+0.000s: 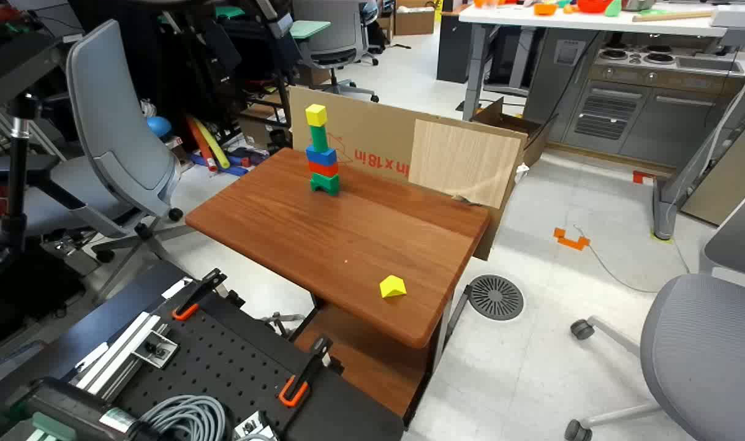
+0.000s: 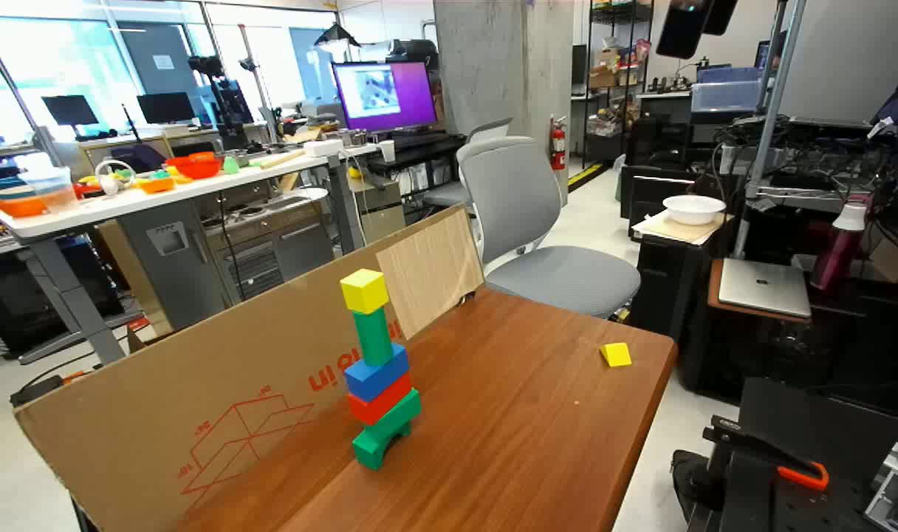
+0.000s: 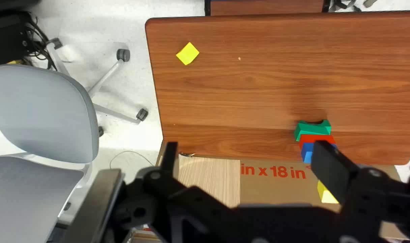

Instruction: Pick the triangular block on the table and put it on top of the stack of blocks

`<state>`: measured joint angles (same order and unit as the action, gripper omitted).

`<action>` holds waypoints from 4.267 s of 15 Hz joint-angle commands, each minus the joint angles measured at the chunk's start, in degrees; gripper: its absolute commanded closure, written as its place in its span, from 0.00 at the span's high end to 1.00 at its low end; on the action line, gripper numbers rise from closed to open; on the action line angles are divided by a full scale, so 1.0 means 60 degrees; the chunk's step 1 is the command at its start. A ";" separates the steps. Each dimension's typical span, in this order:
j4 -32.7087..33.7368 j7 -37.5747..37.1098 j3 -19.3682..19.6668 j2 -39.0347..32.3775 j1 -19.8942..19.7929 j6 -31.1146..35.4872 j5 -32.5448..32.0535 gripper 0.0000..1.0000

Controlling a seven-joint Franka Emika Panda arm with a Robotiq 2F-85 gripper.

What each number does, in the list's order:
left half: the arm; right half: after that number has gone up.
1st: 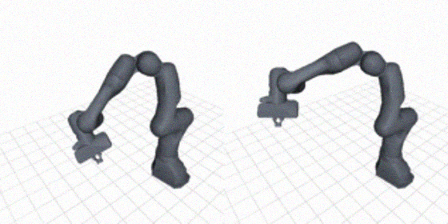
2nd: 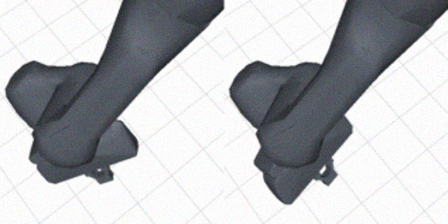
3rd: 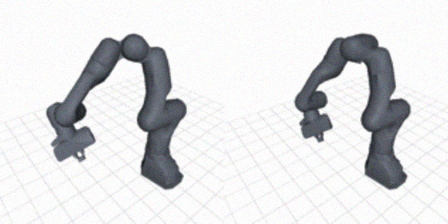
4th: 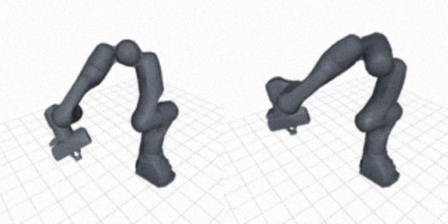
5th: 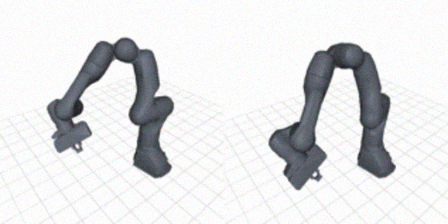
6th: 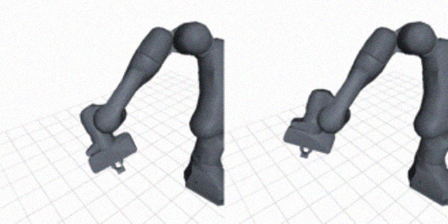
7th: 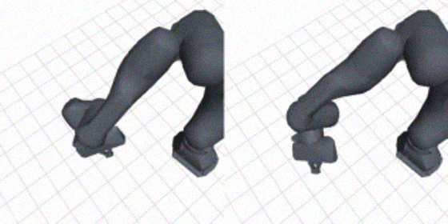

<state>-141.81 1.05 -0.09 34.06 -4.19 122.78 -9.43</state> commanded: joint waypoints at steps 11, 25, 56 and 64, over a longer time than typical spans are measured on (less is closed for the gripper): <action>0.0025 -0.0031 0.0049 -0.0003 0.0062 -0.0023 -0.0035 1.00; 0.1084 -0.0515 0.1506 -0.4620 -0.0327 0.1231 0.2707 1.00; 0.3380 -0.3629 0.1870 -0.9430 -0.0566 0.2225 0.4058 1.00; 0.3600 -0.3685 0.1894 -1.0193 -0.0639 0.2141 0.4003 1.00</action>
<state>-122.64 -19.58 11.07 -24.43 -7.66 137.39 15.90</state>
